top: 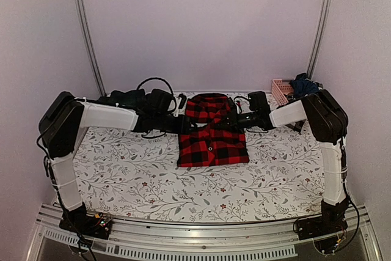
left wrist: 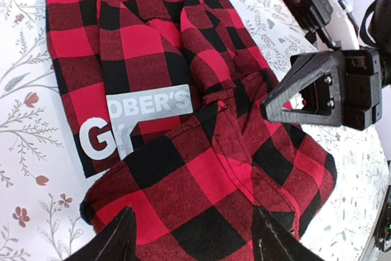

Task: Fold and stack the mixed laundry pile
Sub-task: Smooth out the 2/3-rectangle-folded T-shirt at the center of the board.

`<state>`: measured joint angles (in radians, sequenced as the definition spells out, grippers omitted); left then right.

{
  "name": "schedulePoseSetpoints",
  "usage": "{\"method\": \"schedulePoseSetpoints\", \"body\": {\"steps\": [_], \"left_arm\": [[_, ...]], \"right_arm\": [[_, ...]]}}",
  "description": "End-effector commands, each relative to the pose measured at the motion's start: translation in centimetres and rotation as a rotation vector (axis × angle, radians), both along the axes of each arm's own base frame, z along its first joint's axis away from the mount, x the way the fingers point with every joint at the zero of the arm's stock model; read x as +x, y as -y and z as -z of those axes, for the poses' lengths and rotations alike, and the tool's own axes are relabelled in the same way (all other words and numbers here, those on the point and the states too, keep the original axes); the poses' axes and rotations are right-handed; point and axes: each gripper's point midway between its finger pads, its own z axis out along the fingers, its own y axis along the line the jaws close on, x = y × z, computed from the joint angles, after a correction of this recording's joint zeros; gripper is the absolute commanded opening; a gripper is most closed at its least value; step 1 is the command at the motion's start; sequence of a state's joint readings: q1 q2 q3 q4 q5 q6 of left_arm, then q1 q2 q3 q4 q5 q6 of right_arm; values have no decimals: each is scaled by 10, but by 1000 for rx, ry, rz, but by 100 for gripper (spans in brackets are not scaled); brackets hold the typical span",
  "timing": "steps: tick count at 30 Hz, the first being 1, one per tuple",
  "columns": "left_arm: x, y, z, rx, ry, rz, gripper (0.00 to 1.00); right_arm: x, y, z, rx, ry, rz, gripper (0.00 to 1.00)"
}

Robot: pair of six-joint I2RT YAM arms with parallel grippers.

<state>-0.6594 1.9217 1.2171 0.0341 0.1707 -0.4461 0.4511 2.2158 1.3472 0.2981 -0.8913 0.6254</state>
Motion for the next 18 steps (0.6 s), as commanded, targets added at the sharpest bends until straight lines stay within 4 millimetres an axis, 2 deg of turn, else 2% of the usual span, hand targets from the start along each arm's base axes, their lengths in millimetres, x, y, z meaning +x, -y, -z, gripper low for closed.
{"method": "schedulePoseSetpoints", "body": {"steps": [1, 5, 6, 8, 11, 13, 18], "left_arm": [[8, 0, 12, 2, -1, -15, 64], [12, -3, 17, 6, -13, -33, 64], [12, -3, 17, 2, -15, -35, 64], [12, -4, 17, 3, -14, -34, 64], [13, -4, 17, 4, -14, -34, 64], [13, -3, 19, 3, -19, -34, 64], [13, -2, 19, -3, -24, -32, 64]], "right_arm": [[19, 14, -11, -2, 81, 63, 0], [18, 16, -1, 1, 60, 55, 0], [16, 13, -3, 15, 50, 40, 4], [11, 9, -7, 30, 42, 23, 19], [5, -4, -17, 45, 51, -15, 31], [1, -12, -17, 40, 46, -35, 33], [5, -20, 3, -12, 10, -29, 33]]}}
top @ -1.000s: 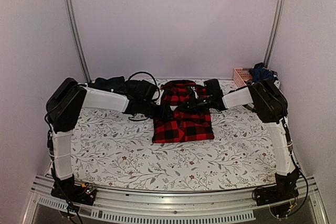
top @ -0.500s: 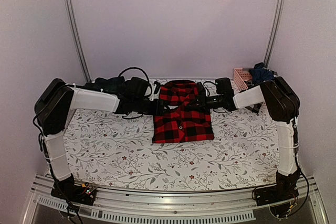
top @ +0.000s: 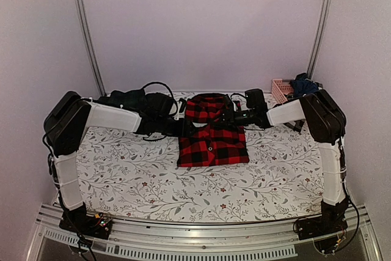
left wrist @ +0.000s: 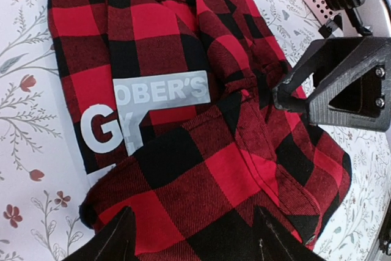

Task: Fold and stack the mixed laundry pile
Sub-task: Smooth out the 2/3-rectangle-folded T-shirt at the center of the board.

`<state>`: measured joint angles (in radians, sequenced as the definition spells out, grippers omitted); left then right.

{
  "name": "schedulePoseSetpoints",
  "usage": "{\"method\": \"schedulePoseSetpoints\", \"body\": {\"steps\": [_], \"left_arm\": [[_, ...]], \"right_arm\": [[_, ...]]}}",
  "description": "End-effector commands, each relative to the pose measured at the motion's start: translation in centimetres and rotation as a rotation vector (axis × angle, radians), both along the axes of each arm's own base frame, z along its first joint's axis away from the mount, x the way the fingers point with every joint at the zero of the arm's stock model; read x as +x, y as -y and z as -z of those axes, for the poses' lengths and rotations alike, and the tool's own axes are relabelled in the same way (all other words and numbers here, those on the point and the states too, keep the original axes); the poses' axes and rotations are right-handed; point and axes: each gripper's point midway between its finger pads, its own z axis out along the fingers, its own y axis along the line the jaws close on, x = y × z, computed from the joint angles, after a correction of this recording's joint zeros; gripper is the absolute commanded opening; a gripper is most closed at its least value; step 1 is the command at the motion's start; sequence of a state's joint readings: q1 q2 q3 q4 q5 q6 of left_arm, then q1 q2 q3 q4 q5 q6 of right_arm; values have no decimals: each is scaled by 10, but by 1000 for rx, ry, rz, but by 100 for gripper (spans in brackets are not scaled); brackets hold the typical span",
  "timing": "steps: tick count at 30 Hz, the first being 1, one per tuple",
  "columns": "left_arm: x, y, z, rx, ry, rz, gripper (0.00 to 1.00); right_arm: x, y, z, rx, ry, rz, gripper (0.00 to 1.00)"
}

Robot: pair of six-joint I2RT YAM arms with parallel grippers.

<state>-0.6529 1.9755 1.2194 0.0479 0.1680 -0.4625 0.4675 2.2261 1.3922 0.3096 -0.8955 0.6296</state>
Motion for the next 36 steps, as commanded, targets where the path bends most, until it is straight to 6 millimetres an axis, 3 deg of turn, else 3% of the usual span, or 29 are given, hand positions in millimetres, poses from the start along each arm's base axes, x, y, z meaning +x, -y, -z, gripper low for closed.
{"method": "schedulePoseSetpoints", "body": {"steps": [1, 8, 12, 15, 17, 22, 26, 36], "left_arm": [[9, 0, -5, -18, 16, -12, 64], [10, 0, -10, -19, 26, -7, 64], [11, 0, -11, -21, 29, -8, 64], [11, 0, -9, -19, 26, -8, 64], [11, 0, -11, -20, 30, -10, 65], [11, -7, -17, -12, 45, -27, 65], [13, -13, -17, -9, 46, -42, 65], [19, -20, 3, 1, 1, -75, 68]], "right_arm": [[2, -9, 22, -48, -36, -7, 33], [5, -17, 49, -176, -48, 14, 36], [-1, -27, 48, -157, -33, -27, 30], [-1, -29, 44, -139, -27, -36, 8], [-1, -28, 39, -134, -13, -34, 0], [2, -13, 7, -128, 69, 14, 0], [11, 15, 1, -135, 78, 82, 0], [19, 18, 34, -150, 27, 83, 1]]}}
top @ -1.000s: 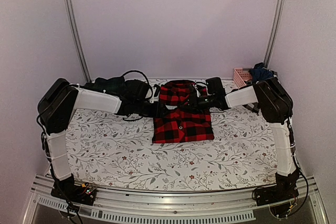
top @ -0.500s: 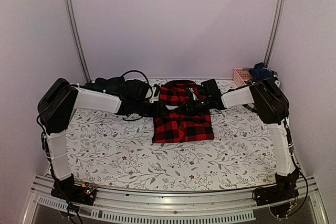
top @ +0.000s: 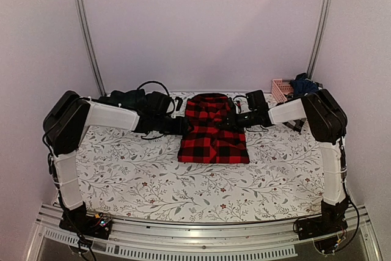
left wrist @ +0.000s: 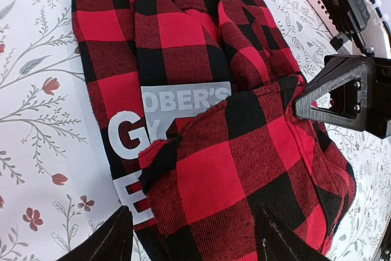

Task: Fold and stack the mixed laundry pile
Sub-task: Smooth out the 2/3-rectangle-folded T-shirt at the center of the board.

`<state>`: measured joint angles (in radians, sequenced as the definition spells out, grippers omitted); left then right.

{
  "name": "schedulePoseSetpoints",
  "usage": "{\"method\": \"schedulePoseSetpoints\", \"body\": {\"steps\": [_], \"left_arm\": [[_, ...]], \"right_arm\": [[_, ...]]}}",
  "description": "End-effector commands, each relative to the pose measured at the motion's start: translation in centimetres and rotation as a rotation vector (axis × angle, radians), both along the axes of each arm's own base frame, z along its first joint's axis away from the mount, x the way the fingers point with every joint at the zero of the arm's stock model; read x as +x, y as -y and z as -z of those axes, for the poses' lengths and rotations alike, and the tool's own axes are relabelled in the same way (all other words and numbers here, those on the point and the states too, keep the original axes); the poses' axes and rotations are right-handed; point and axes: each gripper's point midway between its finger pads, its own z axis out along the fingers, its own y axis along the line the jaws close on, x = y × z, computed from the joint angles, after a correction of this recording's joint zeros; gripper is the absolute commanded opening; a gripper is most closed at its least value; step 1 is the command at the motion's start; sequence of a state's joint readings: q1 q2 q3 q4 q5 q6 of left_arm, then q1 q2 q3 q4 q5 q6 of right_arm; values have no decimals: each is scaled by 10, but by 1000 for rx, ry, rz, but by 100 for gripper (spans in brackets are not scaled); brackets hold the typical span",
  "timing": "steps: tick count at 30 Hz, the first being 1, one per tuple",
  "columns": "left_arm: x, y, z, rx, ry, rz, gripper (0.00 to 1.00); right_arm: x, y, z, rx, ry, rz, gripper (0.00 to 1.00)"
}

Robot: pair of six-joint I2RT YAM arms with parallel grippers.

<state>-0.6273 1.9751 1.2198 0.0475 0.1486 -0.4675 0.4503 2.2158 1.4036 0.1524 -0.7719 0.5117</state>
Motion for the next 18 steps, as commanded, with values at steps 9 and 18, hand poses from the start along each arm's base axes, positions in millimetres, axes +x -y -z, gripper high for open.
{"method": "schedulePoseSetpoints", "body": {"steps": [9, 18], "left_arm": [[5, -2, 31, -28, -82, 5, 61], [5, -3, 33, -38, -88, -7, 57]], "right_arm": [[-1, 3, 1, -22, 26, -27, 32], [2, 65, -20, -97, 96, 97, 36]]}}
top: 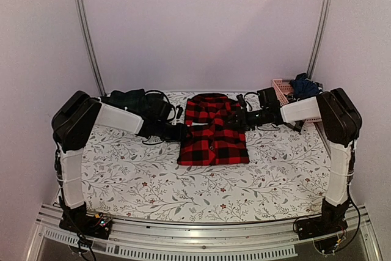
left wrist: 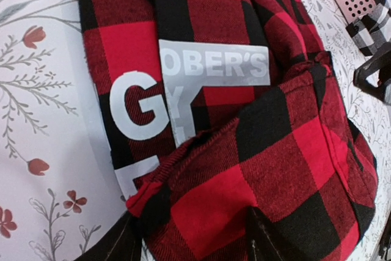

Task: Fold and stack the mixed laundry pile
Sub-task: Smooth out the 2/3-rectangle-folded T-shirt at the center of the board.

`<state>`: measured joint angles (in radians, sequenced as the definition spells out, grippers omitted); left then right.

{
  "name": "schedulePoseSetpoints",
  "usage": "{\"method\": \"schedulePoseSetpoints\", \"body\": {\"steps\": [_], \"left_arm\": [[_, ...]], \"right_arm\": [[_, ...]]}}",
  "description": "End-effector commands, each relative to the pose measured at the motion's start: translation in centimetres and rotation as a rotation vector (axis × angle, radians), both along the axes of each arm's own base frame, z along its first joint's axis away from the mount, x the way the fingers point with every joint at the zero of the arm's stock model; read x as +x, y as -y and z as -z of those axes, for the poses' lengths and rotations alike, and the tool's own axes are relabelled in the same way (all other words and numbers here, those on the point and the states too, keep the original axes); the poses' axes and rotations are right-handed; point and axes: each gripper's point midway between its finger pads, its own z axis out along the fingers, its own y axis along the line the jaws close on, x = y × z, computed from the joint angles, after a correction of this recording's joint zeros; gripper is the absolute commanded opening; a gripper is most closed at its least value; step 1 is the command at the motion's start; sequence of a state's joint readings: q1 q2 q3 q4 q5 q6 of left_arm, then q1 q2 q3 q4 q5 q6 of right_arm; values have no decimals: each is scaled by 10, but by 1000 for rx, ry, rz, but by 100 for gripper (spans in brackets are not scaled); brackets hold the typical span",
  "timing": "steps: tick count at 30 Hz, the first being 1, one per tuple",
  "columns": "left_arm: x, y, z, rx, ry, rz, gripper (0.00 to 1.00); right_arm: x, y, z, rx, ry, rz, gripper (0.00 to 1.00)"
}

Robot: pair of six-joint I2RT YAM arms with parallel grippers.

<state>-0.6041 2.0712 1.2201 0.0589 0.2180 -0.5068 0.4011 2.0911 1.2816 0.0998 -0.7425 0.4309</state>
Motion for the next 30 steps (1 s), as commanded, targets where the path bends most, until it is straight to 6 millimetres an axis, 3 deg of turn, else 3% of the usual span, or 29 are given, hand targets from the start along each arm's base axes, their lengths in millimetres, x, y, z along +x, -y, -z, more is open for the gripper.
{"method": "schedulePoseSetpoints", "body": {"steps": [1, 6, 10, 14, 17, 19, 25, 30], "left_arm": [[9, -1, -12, -24, 33, -11, 57], [13, -3, -8, 0, 25, -23, 59], [15, -5, -4, 21, 14, -37, 70], [16, -3, -2, 17, 11, -30, 67], [16, 2, -5, -6, 17, -12, 56], [17, 5, -10, -21, 30, -4, 47], [19, 11, -21, -29, 63, 19, 24], [16, 20, -32, -46, 100, 61, 4]], "right_arm": [[14, 31, -8, -53, 66, 70, 36], [20, 34, 20, -104, 24, 69, 37], [21, 41, 38, -155, 1, 98, 37], [19, 41, 48, -173, -18, 88, 40], [11, 37, 55, -156, -46, 60, 37], [13, 33, 50, -134, -20, 53, 32], [15, 26, 30, -85, 11, 29, 1], [10, 33, 1, -75, 77, 54, 0]]}}
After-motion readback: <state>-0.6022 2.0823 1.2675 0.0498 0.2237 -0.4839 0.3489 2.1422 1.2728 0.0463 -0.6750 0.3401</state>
